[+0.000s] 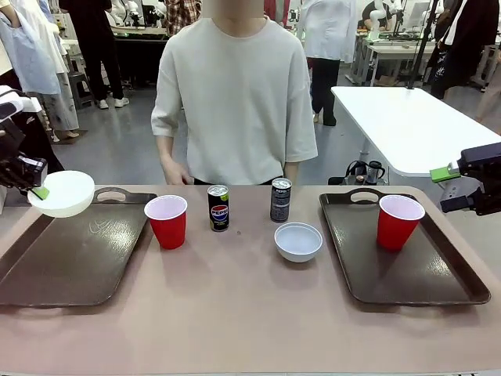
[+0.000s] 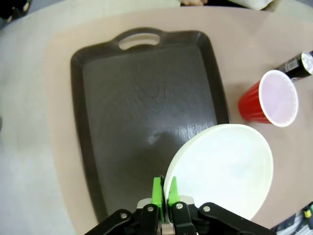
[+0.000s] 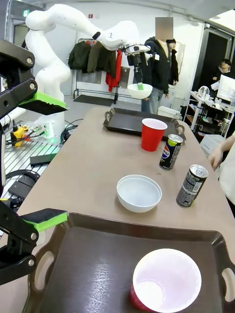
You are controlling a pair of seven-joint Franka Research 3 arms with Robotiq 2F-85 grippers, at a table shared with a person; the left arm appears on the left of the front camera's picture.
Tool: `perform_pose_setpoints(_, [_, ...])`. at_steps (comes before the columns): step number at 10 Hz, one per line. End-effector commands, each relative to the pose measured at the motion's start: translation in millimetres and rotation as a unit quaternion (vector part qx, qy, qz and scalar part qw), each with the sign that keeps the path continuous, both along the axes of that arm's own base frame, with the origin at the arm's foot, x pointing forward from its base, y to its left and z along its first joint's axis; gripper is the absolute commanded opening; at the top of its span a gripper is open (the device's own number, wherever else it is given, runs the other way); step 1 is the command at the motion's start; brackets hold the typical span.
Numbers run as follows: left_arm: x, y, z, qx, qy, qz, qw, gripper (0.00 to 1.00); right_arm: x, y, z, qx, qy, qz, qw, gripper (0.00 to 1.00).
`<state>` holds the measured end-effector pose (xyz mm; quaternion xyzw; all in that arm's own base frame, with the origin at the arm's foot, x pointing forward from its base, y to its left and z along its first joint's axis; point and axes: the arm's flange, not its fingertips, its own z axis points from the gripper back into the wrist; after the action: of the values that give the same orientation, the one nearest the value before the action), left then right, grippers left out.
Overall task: Prepare tableware on both trays.
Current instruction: Pick up a Picnic Bowl from the table and place it on a Handle tray.
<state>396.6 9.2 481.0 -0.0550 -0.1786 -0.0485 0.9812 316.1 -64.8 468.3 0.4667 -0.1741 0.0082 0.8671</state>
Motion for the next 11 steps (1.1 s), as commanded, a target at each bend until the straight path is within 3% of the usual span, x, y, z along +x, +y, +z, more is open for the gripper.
perform_pose_setpoints(1, [-0.1,4.5,-0.1,-0.002,0.0,0.005,1.0,0.05,3.7,0.8,-1.0,0.015,-0.009,0.002,1.0,1.0])
perform_pose_setpoints(3, [15.2,8.5,-39.5,0.034,-0.01,0.03,0.999,0.05,3.7,0.8,-1.0,0.015,-0.009,0.002,1.0,1.0])
perform_pose_setpoints(5, [18.6,16.7,-78.6,0.042,0.016,0.034,0.998,0.05,3.7,0.8,-1.0,0.015,-0.009,0.002,1.0,1.0])
perform_pose_setpoints(9, [22.5,17.1,-111.3,0.051,0.047,0.029,0.997,0.05,3.7,0.8,-1.0,0.015,-0.009,0.002,1.0,1.0])
perform_pose_setpoints(10, [21.1,16.5,-112.4,0.06,0.052,0.03,0.996,0.23,3.7,0.8,-1.0,0.015,-0.009,0.002,1.0,1.0])
perform_pose_setpoints(11, [20.4,16.9,-113.6,0.065,0.055,0.03,0.996,0.62,3.7,0.8,-1.0,0.015,-0.009,0.002,1.0,1.0])
